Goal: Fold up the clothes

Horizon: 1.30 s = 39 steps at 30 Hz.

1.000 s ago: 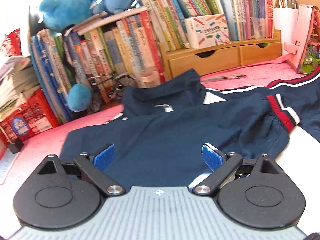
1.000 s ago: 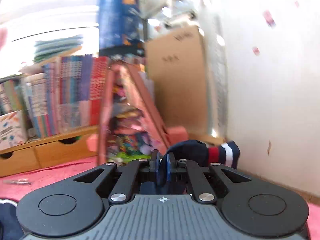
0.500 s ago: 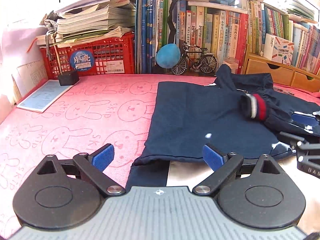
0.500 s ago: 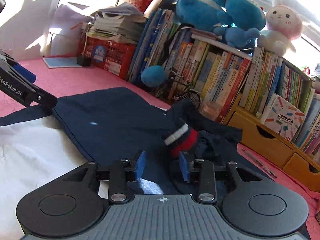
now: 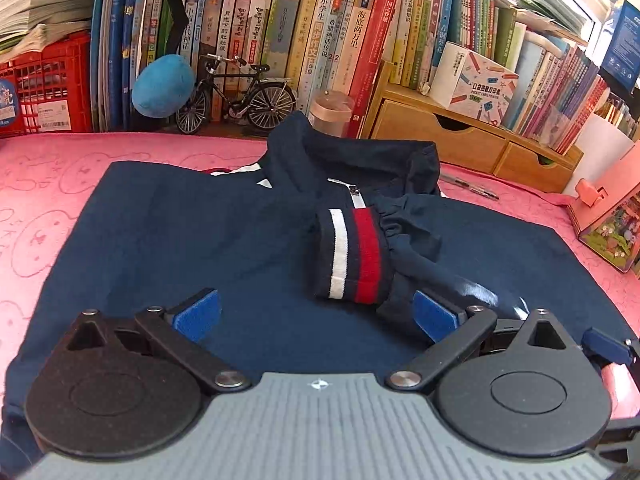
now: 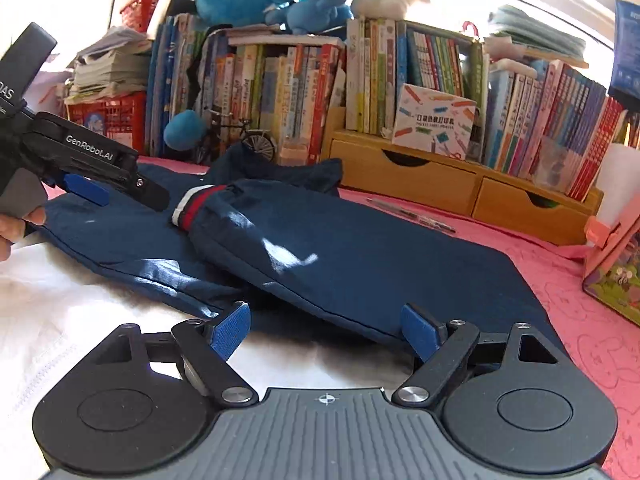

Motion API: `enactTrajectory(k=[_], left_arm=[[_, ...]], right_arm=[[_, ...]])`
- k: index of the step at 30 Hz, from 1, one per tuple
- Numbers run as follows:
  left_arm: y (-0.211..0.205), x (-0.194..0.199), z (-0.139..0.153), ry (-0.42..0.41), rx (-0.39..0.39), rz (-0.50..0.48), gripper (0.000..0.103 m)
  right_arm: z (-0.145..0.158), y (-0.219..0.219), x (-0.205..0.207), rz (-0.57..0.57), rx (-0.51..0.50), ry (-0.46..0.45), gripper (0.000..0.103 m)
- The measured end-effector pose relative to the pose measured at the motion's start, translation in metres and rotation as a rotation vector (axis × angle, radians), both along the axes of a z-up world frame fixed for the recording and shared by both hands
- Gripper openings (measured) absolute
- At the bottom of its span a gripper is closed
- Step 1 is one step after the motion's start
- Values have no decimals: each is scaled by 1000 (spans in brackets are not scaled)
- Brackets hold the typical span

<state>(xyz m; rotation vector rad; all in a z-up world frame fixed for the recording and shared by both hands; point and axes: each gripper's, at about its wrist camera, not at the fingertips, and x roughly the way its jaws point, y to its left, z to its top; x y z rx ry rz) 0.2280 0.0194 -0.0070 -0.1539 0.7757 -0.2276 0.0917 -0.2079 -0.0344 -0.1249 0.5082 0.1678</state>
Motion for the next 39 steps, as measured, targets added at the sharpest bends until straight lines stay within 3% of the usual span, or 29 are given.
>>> enactTrajectory(k=[5,7,8,11,13,14,16,17,18,20,22,23,24,30,32,39], left_arm=[[-13,28,-17,23,-31,65,102],[-18,27,-17,-13,-41,47,75],[-20,25,-15,-27,-52,22,50],[-30,14,-10,-104,3,18,43],[-36,8,-9,-148,58,4,44],[-36,11,-9,-130,60,17,50],[-36,16,-11,-95,61,43,70],[-32,21,-14,-68,32,64,90],[-28,26,-17,-43,4,83,97],[-24,30,-19,-46,-21,87,99],[-20,34,-22,-48,-46,91,87],[-20,33,-21,-49,-60,76,64],[-21,33,-21,-51,-74,62,50],[-22,17,-10,-157,-41,55,33],[-14,10,-6,-182,-33,90,20],[19,-12,8,-265,7,210,17]], right_arm=[[-6,-11,3,-35,40,26,86],[-8,-12,6,-47,36,44,89],[-9,-12,9,-53,33,56,89],[-11,-13,13,-70,26,83,90],[-11,-13,14,-80,20,89,90],[-11,-13,14,-82,17,91,92],[-12,-11,15,-85,1,96,93],[-12,-10,16,-88,-10,99,93],[-12,-8,16,-89,-23,101,93],[-13,-4,16,-88,-45,103,94],[-13,-2,16,-89,-60,103,95],[-13,-1,16,-89,-62,104,95],[-13,0,17,-87,-62,107,96],[-13,-1,18,-88,-56,116,97],[-12,-2,17,-94,-53,109,97],[6,-33,-12,-120,102,-35,101]])
